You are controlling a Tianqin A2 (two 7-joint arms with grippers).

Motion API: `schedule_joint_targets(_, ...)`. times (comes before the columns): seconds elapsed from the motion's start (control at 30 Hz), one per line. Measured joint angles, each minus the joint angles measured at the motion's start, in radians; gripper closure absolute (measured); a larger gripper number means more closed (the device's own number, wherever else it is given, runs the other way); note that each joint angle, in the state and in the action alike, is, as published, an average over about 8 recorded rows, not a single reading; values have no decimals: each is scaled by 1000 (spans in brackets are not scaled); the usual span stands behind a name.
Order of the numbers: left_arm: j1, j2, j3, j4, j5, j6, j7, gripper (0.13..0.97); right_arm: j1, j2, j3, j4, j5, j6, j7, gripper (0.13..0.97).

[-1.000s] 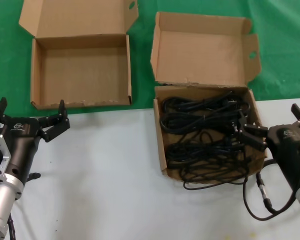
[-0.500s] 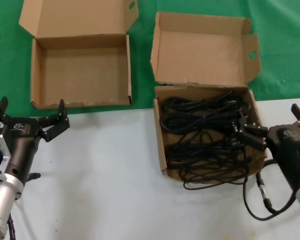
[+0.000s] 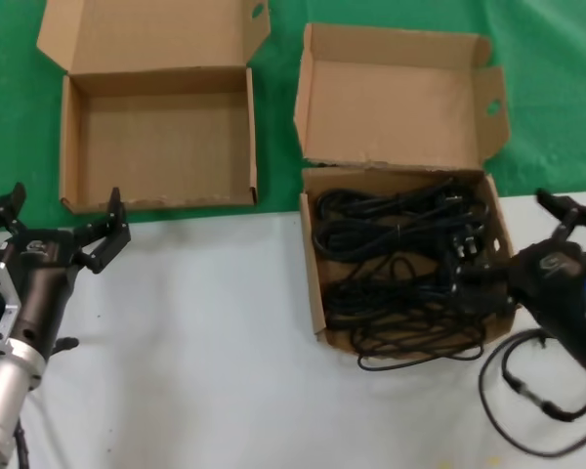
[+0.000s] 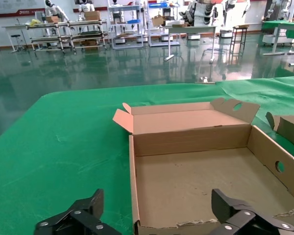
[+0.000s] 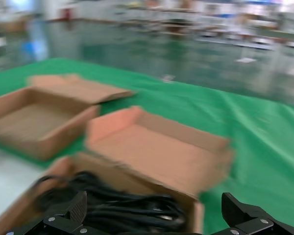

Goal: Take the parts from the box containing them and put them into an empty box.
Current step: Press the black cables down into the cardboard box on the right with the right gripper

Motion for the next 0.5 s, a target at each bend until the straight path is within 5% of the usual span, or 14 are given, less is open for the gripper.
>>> schedule_joint_targets(0.27, 0, 0, 0, 0, 0, 0, 0, 416, 116, 246, -78, 67, -187, -231, 53, 129)
schedule_joint_targets(0.37, 0, 0, 0, 0, 0, 0, 0, 416, 209, 294, -120, 65, -265, -344, 33, 129)
schedule_joint_targets(0.5, 0, 0, 0, 0, 0, 0, 0, 523, 356, 313, -187, 37, -353, -493, -29, 129)
